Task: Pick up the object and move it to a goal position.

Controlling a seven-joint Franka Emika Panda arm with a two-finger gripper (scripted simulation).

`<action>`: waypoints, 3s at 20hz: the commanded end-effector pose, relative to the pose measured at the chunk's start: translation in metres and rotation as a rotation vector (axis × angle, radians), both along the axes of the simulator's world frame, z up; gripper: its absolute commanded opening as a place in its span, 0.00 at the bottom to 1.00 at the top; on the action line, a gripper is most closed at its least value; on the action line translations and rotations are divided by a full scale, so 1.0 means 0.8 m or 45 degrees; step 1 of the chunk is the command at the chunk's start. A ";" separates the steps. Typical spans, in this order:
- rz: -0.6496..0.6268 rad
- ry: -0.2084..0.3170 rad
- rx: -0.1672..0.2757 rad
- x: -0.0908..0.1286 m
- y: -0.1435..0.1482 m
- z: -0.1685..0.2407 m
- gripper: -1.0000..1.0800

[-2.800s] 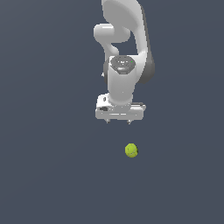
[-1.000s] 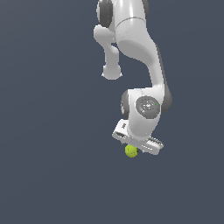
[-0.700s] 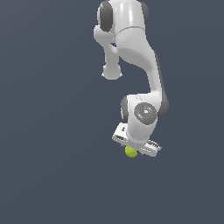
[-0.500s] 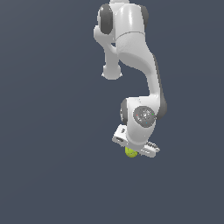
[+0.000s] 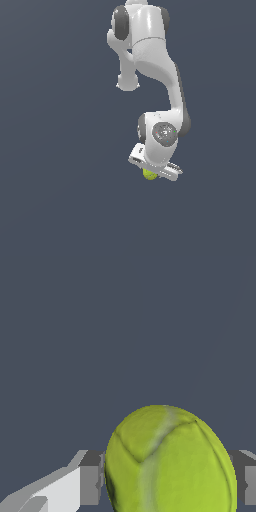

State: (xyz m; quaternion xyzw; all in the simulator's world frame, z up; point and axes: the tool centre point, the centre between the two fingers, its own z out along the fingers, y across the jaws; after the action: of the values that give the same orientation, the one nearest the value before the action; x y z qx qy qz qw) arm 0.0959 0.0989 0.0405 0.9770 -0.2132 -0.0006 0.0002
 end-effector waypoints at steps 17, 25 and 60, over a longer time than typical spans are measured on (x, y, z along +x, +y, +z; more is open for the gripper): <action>0.000 0.000 0.000 -0.021 0.002 0.008 0.00; 0.000 0.000 0.000 -0.061 0.006 0.024 0.00; 0.001 -0.002 0.000 -0.292 0.034 0.121 0.00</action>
State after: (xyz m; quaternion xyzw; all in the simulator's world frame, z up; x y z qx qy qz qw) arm -0.1350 0.1256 0.1350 0.9771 -0.2128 -0.0007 0.0002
